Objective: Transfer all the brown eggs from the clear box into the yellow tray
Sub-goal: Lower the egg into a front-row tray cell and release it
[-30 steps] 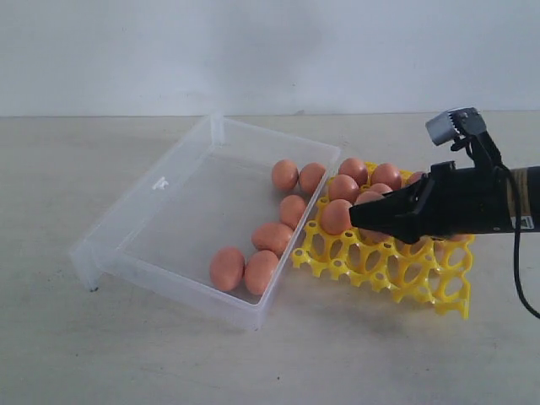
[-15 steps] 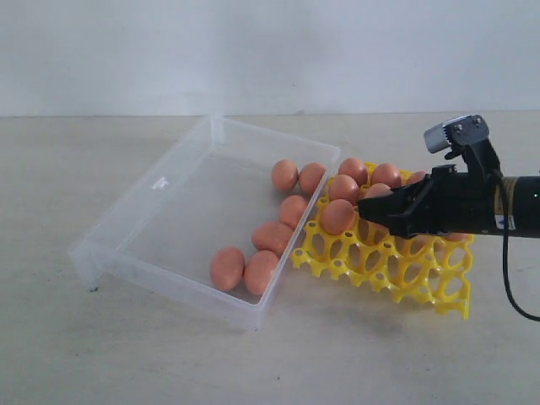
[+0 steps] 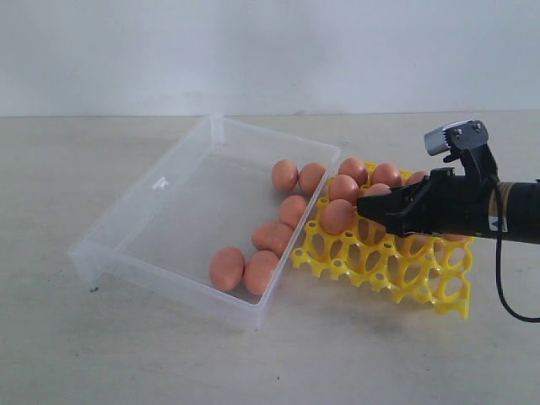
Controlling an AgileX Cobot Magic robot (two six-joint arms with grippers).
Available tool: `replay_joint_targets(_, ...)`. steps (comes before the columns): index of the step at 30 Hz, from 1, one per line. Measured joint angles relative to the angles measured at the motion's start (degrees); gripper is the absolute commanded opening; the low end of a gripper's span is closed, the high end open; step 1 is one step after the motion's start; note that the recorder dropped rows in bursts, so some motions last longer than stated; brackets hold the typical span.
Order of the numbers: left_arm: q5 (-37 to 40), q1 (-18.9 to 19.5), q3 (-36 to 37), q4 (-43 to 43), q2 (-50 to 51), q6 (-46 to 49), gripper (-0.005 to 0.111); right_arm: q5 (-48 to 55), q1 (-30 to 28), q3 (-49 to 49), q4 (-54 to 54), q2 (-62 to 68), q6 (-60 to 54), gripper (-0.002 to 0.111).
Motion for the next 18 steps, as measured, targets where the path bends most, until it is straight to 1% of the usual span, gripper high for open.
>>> replay_joint_targets(7,0.00,0.00,0.00,0.00,0.00,0.00,-0.004,-0.40,0.00,0.00,2.04,0.18,-1.82,0.001)
replay_joint_targets(10,0.00,0.00,0.00,0.00,0.00,0.00,-0.004,-0.51,0.00,0.00,2.09,0.18,-2.45,0.009)
replay_joint_targets(14,0.00,0.00,0.00,0.00,0.00,0.00,-0.004,-0.83,0.00,0.00,2.09,0.18,-2.72,0.023)
replay_joint_targets(18,0.00,0.00,0.00,0.00,0.00,0.00,-0.004,-0.96,0.00,0.00,2.09,0.18,-2.72,0.030)
